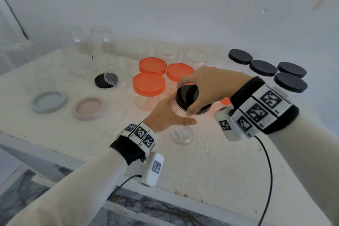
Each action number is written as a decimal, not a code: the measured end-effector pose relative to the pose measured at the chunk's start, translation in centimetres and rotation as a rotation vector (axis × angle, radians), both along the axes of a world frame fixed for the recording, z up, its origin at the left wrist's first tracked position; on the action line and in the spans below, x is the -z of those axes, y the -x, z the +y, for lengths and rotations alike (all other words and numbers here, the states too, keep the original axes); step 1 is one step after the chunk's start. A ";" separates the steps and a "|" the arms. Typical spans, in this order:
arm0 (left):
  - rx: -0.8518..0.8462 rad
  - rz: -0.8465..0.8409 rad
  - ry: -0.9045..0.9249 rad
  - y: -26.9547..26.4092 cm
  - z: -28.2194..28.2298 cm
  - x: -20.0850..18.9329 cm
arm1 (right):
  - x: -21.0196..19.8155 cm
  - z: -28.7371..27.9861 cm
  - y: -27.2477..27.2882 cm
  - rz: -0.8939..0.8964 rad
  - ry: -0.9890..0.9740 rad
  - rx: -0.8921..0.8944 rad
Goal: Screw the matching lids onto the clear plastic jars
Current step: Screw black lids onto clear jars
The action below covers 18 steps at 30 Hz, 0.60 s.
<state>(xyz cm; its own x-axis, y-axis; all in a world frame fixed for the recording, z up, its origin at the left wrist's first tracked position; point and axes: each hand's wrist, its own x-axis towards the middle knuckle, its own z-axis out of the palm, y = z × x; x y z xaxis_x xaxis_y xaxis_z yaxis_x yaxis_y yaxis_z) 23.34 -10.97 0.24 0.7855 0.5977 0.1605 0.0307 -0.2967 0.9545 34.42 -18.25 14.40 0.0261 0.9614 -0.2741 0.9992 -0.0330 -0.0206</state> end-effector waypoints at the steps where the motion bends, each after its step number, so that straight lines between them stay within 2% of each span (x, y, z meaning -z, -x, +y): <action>1: 0.003 -0.009 0.003 0.0 0.0 0.1 | 0.2 0.0 0.1 -0.021 -0.040 0.017; 3: 0.007 -0.021 0.004 0.0 0.0 0.1 | 0.7 0.0 0.5 -0.094 -0.125 0.043; 5: 0.019 -0.015 -0.002 0.1 0.0 0.1 | 0.9 -0.1 0.5 -0.125 -0.119 0.060; 7: 0.028 0.004 -0.005 0.1 0.1 -0.1 | 0.4 0.0 -0.1 -0.114 0.035 0.040; 10: 0.018 0.019 -0.019 0.1 0.1 -0.3 | -0.5 -0.1 -0.7 0.048 0.192 -0.066; 13: 0.008 0.017 -0.036 0.0 0.0 0.1 | -0.3 -0.2 -0.9 0.092 0.091 -0.074; 18: 0.015 -0.014 -0.004 0.0 -0.1 0.2 | 0.9 0.1 0.1 -0.065 -0.149 -0.004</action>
<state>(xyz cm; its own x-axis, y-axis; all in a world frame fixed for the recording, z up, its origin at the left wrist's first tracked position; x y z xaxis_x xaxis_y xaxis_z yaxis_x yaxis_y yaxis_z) 23.30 -11.05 0.03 0.7919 0.5852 0.1743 0.0125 -0.3009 0.9536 34.32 -18.20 13.45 0.0357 0.9913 -0.1266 0.9987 -0.0309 0.0396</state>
